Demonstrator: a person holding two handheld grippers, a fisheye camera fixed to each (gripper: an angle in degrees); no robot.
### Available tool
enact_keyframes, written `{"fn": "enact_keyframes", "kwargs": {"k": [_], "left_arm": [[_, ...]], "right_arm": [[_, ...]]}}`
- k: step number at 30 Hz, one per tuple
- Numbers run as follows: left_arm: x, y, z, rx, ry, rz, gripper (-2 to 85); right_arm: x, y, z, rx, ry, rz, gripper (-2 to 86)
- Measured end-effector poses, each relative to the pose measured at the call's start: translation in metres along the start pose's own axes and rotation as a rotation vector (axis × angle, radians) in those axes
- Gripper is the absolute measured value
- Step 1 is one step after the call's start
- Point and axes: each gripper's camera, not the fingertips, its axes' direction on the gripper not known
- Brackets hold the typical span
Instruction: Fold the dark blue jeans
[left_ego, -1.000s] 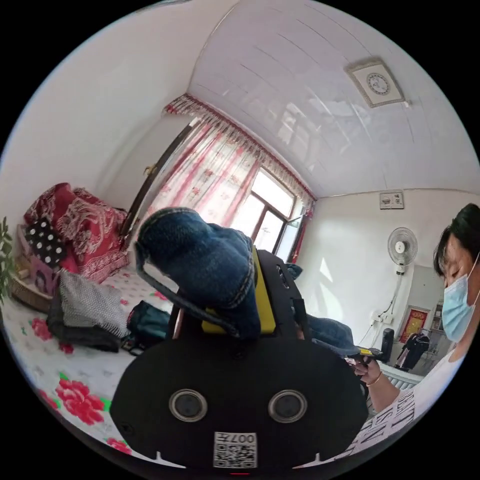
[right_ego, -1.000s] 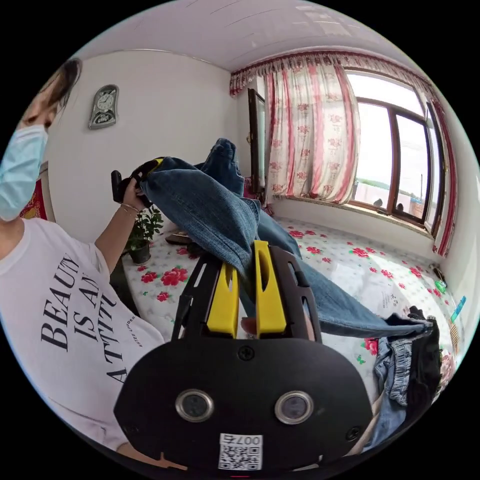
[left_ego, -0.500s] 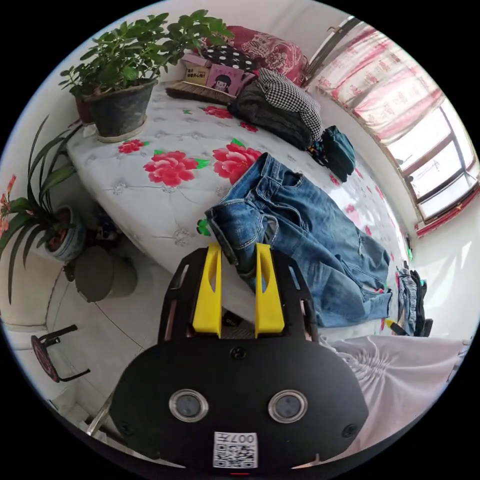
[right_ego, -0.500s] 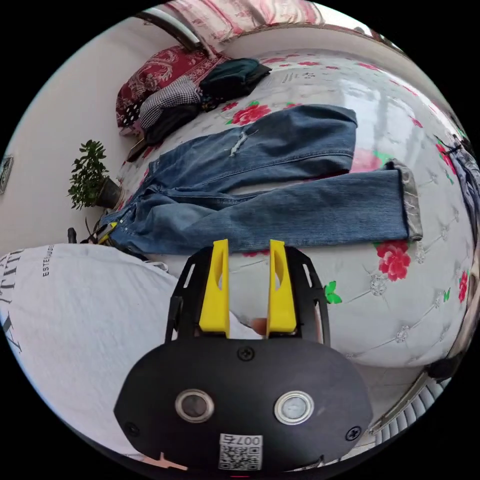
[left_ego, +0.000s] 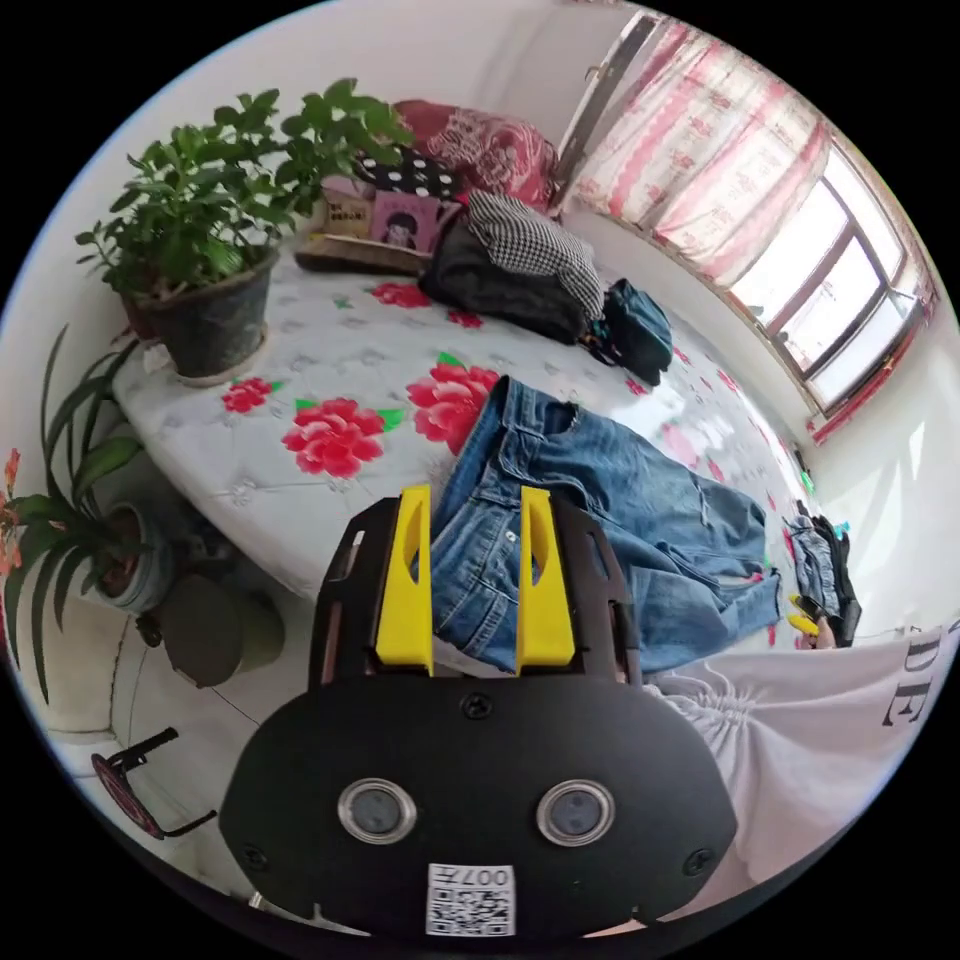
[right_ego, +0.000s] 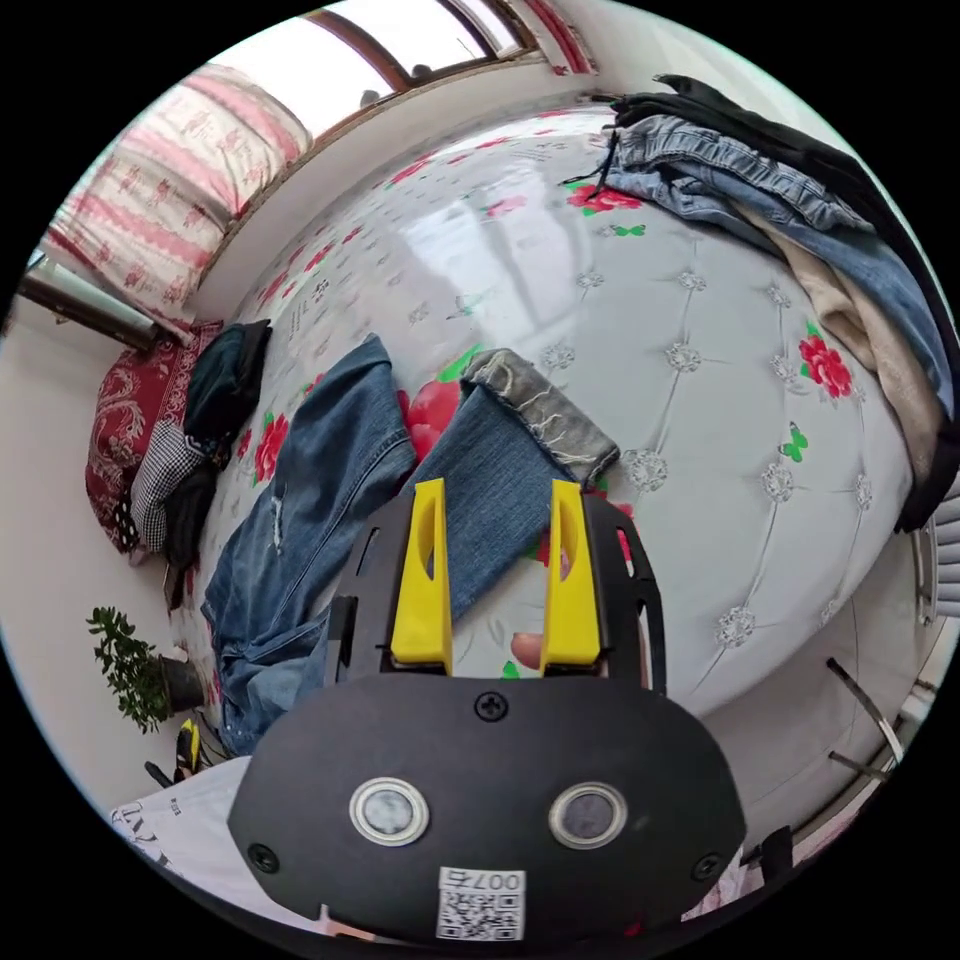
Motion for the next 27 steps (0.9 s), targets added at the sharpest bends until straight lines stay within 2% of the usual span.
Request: {"fn": "enact_keyframes", "kwargs": {"k": [3, 6, 8, 9, 10, 15, 18, 20, 24, 27], "left_arm": [[0.005, -0.005, 0.038, -0.132, 0.026, -0.035, 14.3], [0.007, -0.005, 0.078, -0.283, -0.091, -0.061, 12.5], [0.018, -0.004, 0.082, -0.259, -0.188, 0.001, 10.3], [0.020, -0.005, 0.082, -0.260, -0.200, 0.008, 10.1], [0.023, -0.009, 0.082, -0.273, -0.218, 0.009, 9.5], [0.021, -0.043, 0.082, -0.319, -0.158, -0.049, 5.5], [0.030, -0.098, 0.060, -0.211, -0.033, -0.024, 3.8], [0.050, -0.151, 0.028, -0.070, 0.082, 0.034, 2.6], [0.090, -0.203, -0.022, 0.035, 0.116, 0.197, 2.0], [0.101, -0.204, -0.053, 0.078, 0.064, 0.291, 2.1]], "right_arm": [[0.049, -0.012, 0.000, -0.014, 0.025, 0.098, 11.2], [0.079, -0.022, 0.010, -0.062, 0.042, 0.117, 10.2], [0.095, -0.023, 0.022, -0.110, 0.018, 0.147, 9.1], [0.099, -0.021, 0.015, -0.056, 0.043, 0.148, 7.9], [0.103, -0.022, 0.020, -0.086, -0.012, 0.131, 6.3], [0.103, -0.028, 0.008, -0.116, -0.135, 0.075, 1.3], [0.083, -0.050, -0.036, -0.054, -0.308, -0.009, 0.3], [0.058, -0.064, -0.079, 0.015, -0.394, -0.101, 0.1], [0.019, -0.062, -0.208, 0.273, -0.619, -0.302, -0.1], [0.043, -0.033, -0.272, 0.433, -0.793, -0.365, -0.1]]}}
